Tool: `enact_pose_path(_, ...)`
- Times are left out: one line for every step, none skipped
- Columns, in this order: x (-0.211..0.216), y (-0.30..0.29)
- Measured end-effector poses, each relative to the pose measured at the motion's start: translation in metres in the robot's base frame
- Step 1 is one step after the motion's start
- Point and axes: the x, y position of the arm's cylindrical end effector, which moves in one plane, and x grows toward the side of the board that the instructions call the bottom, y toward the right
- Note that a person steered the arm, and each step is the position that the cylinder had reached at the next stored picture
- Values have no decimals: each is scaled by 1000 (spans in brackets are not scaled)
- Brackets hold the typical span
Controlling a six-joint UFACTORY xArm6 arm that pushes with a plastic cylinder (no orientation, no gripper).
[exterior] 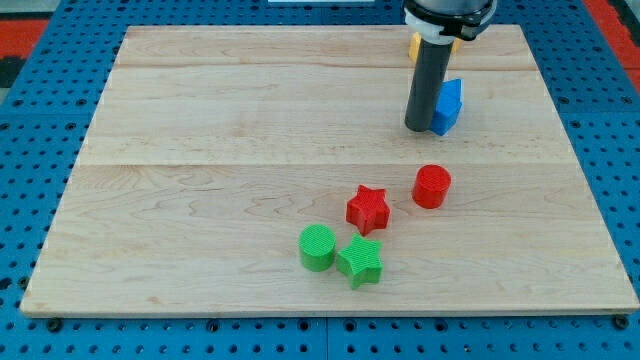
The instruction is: Move the red circle closer to the red star
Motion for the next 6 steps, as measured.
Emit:
enact_pose_path(1, -4)
enact_pose_path(15, -42)
enact_pose_path(24, -45)
enact_pose_path(50, -36)
enact_pose_path(50, 44)
enact_pose_path(76, 71)
